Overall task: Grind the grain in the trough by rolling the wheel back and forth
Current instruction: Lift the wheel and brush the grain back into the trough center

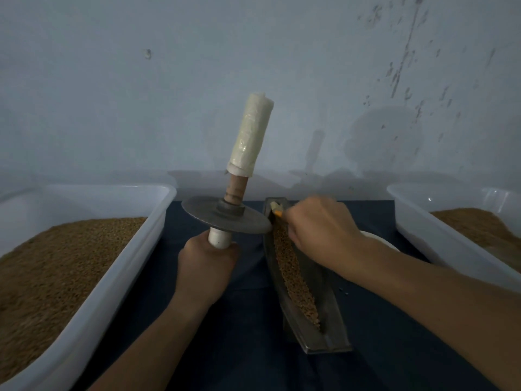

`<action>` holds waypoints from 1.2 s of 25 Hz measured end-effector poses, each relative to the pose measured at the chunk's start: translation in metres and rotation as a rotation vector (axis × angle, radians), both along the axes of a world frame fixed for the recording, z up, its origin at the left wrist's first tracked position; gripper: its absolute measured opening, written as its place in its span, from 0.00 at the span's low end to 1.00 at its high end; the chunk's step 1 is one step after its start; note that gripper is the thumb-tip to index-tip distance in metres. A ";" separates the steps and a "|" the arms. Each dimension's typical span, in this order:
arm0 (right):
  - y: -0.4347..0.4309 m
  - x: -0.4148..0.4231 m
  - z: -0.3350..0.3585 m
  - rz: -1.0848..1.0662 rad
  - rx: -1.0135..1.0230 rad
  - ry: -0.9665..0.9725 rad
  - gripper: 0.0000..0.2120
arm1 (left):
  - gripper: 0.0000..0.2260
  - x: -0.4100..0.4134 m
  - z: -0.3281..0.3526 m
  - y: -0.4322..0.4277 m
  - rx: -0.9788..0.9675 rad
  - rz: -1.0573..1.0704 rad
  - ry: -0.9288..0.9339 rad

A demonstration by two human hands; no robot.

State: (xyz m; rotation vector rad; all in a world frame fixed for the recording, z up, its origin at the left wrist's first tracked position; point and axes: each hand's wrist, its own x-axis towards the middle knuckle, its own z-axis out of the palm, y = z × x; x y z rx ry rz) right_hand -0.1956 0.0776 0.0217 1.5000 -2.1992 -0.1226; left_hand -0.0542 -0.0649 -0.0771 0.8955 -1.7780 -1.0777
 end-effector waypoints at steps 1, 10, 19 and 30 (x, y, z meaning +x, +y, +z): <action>0.003 0.004 -0.002 0.004 0.000 -0.030 0.09 | 0.08 0.000 -0.001 -0.001 0.009 -0.006 0.005; 0.037 0.005 0.003 0.202 -0.179 -0.162 0.11 | 0.07 0.001 -0.001 -0.002 0.011 -0.018 0.003; 0.032 -0.007 -0.023 0.318 -0.191 -0.389 0.08 | 0.09 0.000 0.000 -0.002 0.077 -0.047 0.034; 0.111 0.035 0.051 0.293 -0.515 -0.521 0.25 | 0.07 0.002 0.003 0.002 0.028 -0.022 0.010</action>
